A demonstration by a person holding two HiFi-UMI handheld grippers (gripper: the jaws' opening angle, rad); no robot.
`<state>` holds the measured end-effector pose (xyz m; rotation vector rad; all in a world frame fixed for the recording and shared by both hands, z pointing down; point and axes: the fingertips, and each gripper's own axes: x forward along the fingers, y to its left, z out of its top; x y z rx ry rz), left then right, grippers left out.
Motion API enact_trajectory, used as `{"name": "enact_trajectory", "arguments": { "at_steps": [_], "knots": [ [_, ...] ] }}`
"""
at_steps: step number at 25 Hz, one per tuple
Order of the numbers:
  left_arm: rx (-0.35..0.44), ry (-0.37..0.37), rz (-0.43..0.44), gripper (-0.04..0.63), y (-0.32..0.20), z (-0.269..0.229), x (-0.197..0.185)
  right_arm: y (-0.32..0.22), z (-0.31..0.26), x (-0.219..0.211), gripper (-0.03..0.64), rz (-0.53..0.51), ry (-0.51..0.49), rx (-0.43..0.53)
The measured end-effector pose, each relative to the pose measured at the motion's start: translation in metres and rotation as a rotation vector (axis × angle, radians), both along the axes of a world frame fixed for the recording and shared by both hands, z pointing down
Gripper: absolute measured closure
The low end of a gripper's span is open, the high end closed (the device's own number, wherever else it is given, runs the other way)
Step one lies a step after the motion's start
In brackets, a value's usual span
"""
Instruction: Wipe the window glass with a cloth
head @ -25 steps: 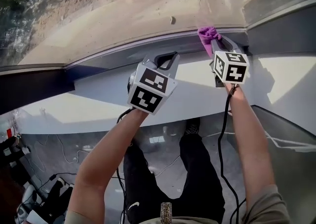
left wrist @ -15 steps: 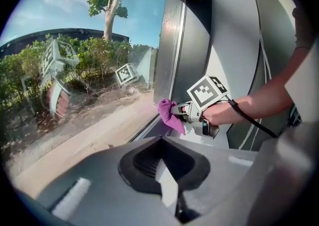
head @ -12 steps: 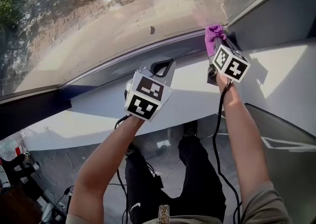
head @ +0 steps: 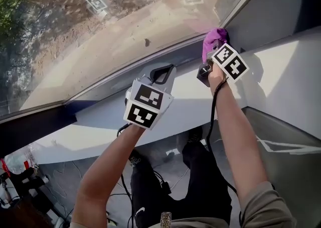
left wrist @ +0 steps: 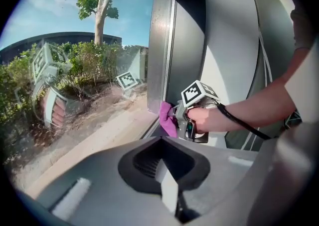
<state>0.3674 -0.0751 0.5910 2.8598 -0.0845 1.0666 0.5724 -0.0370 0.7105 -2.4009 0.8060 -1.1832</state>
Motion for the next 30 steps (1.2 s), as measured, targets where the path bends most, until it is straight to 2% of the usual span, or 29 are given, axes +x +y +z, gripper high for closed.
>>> {"name": "enact_trajectory", "arguments": {
  "at_steps": [4, 12, 18, 26, 30],
  "knots": [
    [0.005, 0.006, -0.027, 0.595, -0.002, -0.015, 0.005, 0.003, -0.011, -0.003, 0.546, 0.038, -0.049, 0.026],
    [0.023, 0.048, -0.066, 0.595, 0.010, -0.045, 0.005, 0.005, -0.067, -0.023, 0.546, -0.078, 0.038, 0.102],
    [0.026, 0.124, -0.063, 0.595, 0.026, -0.103, -0.002, 0.019, -0.157, -0.050, 0.546, -0.150, 0.157, 0.149],
    [0.035, 0.242, -0.050, 0.595, 0.035, -0.203, -0.037, 0.047, -0.295, -0.103, 0.546, -0.188, 0.316, 0.247],
    [-0.004, 0.309, -0.025, 0.595, 0.049, -0.249, -0.064, 0.061, -0.361, -0.147, 0.546, -0.226, 0.403, 0.286]
  ]
}}
